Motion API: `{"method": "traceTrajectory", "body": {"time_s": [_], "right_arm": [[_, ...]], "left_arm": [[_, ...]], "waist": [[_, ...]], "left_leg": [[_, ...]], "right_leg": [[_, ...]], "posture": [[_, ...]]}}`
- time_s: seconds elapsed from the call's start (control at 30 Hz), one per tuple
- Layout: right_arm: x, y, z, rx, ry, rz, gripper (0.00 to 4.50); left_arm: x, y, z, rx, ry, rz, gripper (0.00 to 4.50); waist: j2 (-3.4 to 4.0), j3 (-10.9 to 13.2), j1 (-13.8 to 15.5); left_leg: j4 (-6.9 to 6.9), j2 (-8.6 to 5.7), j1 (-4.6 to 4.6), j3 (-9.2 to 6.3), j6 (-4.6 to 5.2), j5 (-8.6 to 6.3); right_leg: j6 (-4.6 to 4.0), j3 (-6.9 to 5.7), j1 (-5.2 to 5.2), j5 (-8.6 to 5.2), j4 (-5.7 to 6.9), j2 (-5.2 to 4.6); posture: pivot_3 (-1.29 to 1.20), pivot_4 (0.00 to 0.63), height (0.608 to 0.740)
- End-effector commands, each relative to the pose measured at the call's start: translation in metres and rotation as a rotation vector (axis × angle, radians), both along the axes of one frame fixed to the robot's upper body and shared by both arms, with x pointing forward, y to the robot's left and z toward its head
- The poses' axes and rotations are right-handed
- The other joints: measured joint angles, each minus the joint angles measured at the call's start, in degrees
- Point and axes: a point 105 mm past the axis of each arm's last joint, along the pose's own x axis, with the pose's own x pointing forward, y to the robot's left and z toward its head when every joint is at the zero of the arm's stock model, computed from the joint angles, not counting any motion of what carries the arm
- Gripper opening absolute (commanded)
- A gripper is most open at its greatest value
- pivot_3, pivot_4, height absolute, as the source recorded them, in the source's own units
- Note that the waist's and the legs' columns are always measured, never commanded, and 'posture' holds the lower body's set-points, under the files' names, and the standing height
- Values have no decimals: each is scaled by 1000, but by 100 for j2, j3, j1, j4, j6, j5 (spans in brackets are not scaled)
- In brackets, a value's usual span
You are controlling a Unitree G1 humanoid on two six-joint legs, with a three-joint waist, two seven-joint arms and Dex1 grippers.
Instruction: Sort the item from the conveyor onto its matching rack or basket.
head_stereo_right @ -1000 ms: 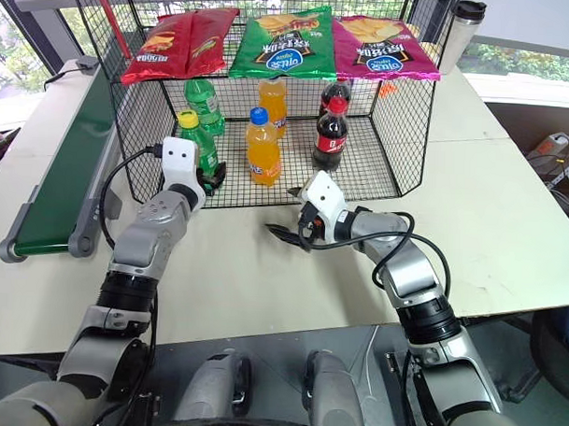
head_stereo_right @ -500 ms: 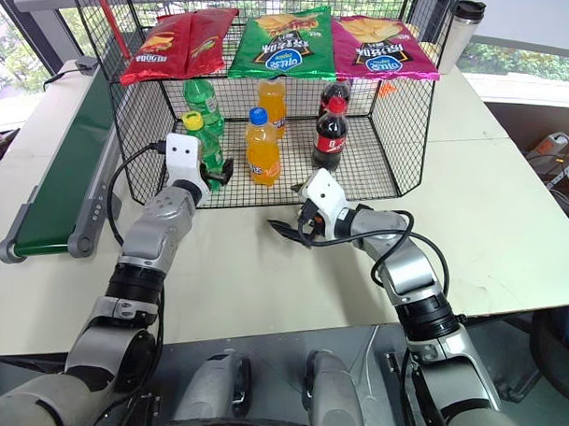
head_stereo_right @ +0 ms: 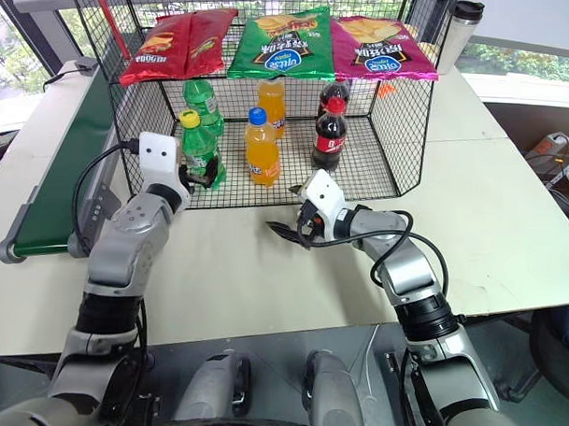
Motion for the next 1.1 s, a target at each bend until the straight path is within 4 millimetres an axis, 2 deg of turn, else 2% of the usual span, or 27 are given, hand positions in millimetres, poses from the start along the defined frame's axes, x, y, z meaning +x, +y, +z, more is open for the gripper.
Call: {"method": "traceTrajectory", "body": {"time_s": [0.03,0.2,0.43,0.6,0.93,1.1], "right_arm": [[-1,3,12,17,-46,20,4500],[-2,4,12,18,-44,26,4500],[-2,7,13,20,-45,40,4500],[-2,7,13,21,-44,51,4500],[-3,7,13,21,-42,60,4500],[-4,7,13,23,-40,62,4500]], "left_arm": [[-18,6,17,16,-47,16,4465],[-41,5,18,12,-51,3,4465],[-66,10,2,-9,15,18,4465],[-73,15,-5,-26,39,51,4465],[-81,0,2,-54,9,-55,4465],[-82,4,0,-60,16,-52,4465]], "waist": [[0,0,5],[0,0,2],[0,0,0],[0,0,7],[0,0,3],[0,0,1]], "left_leg": [[0,0,0,-1,0,0],[0,0,0,-3,0,0],[0,0,2,-4,0,0],[1,0,1,-5,0,0],[2,0,1,-5,0,0],[1,0,2,-6,0,0]], "right_leg": [[0,0,0,0,0,0],[0,0,0,0,0,0],[-2,1,0,-1,0,0],[-2,1,1,-1,0,1],[-3,1,1,-1,0,1],[-3,1,1,-2,0,1]], "posture": [[0,150,740],[0,150,740],[0,150,740],[0,150,740],[0,150,740],[0,150,740]]}}
